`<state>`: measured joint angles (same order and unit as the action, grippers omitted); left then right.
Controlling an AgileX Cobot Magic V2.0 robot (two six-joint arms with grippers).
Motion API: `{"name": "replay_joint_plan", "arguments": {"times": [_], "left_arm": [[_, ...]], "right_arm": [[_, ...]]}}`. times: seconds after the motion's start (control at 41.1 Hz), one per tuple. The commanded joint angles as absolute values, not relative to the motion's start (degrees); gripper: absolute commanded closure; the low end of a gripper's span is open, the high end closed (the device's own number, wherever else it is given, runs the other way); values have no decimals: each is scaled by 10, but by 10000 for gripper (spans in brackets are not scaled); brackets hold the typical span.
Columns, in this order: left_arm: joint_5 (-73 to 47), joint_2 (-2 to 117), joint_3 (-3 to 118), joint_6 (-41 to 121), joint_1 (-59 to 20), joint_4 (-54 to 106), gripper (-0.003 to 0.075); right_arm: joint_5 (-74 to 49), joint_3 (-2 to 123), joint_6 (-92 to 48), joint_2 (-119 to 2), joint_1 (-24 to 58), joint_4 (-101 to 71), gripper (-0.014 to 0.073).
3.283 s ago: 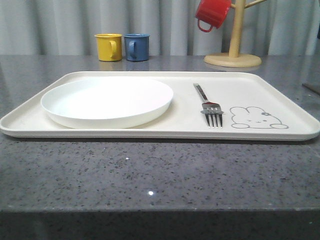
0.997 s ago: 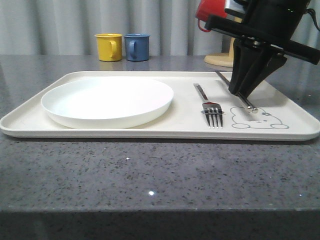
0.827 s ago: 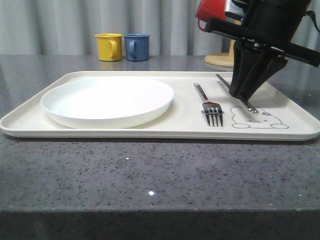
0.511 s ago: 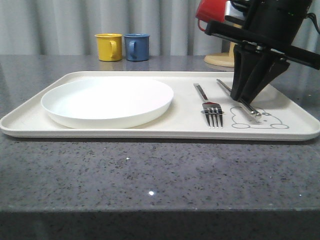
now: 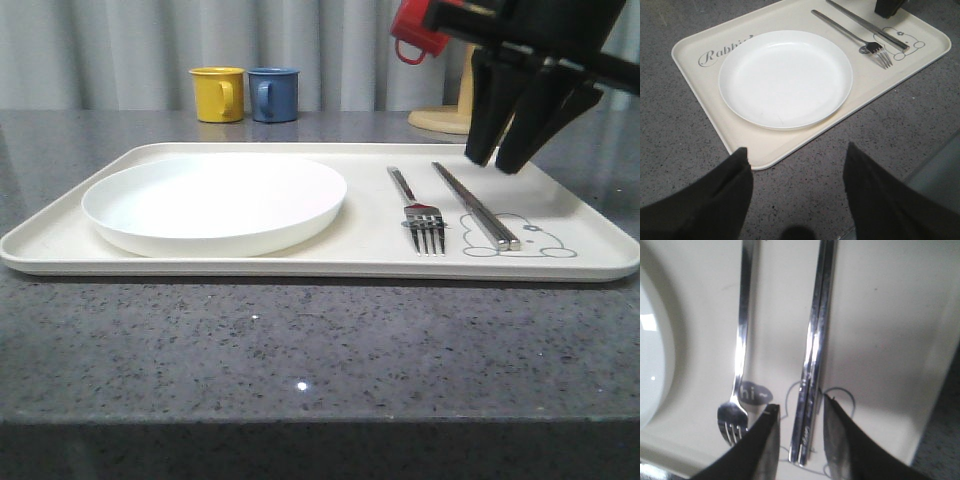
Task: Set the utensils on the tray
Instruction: 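Lay the chopsticks on the tray beside the fork with the right gripper, then move the right gripper back and grasp the steel spoon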
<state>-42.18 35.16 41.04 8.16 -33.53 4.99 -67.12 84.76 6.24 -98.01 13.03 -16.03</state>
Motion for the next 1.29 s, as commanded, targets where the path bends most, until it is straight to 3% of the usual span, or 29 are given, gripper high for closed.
{"name": "replay_joint_plan", "arguments": {"times": [0.0,0.195,0.559,1.265], "left_arm": [[-379,352,426,76,-340,53,321],[-379,352,426,76,-340,53,321],[-379,352,426,76,-340,53,321],[-379,352,426,76,-340,53,321]], "right_arm": [[-694,861,33,-915,131,-114,335],[-722,829,33,-874,92,-8,335],[-683,800,11,-906,-75,33,337],[-594,801,-7,-985,-82,33,356]]}}
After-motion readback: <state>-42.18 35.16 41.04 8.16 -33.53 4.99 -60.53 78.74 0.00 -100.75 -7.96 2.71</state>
